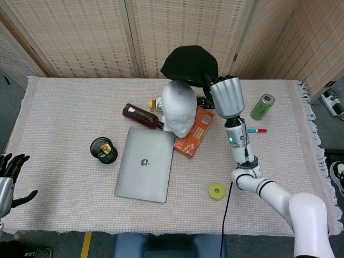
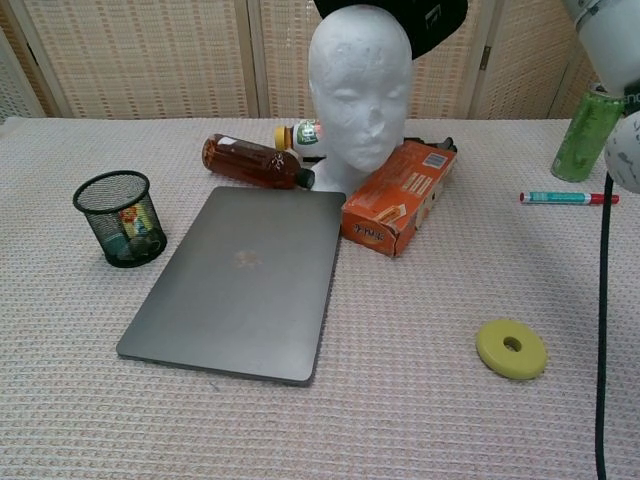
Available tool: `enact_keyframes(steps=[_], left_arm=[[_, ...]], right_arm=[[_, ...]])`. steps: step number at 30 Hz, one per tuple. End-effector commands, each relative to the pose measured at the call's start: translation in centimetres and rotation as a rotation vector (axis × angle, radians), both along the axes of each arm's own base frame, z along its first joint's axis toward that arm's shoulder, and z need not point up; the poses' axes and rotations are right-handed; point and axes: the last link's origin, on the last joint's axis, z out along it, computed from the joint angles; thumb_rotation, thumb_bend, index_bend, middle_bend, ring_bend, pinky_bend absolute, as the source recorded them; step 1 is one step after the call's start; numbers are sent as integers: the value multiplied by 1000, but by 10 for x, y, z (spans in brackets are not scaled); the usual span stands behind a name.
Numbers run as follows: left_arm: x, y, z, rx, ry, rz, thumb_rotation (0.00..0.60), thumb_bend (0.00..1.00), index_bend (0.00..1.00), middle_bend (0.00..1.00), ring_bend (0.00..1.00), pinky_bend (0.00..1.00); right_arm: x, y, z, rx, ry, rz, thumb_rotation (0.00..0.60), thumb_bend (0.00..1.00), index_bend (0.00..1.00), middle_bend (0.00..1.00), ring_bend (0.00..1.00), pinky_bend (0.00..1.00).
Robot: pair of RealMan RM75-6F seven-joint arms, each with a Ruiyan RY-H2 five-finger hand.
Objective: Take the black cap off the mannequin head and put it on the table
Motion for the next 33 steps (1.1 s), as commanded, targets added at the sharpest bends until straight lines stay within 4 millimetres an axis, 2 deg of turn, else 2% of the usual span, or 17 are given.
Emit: enact_keyframes(steps=[1,4,7,14,19,26,33], left_arm=[[0,0,0,1,0,2,600,52,176,182,80,95],[-1,1,0,-2,-1,4,600,52,176,182,80,95],[-1,3,-2,-10,-2,-3,599,52,175,182,80,95],[4,5,-3,-13,-11,-27,600,52,171,182,80,95],[6,5,-6,-25,-14,-30,600,52,170,182,80,95],[10,5,-8,-27,-22,-45,600,52,169,182,80,95],[9,5,-10,-35,-27,-39,600,52,166,178,76,95]], right_arm=[[-8,3,12,-23,19,5,600,754,881,826,878,900],[-26,14,20,-22,57,2,600,754,881,826,879,900],[-54,34,27,-4,88,-27,600,754,881,826,880,900],[-113,90,44,28,198,-103,600,754,881,826,881,900],[-149,124,48,57,244,-163,600,754,881,826,882,900],[-184,156,23,167,308,-215,600,753,872,826,882,900],[-193,158,-10,185,459,-161,600,754,870,826,881,900]])
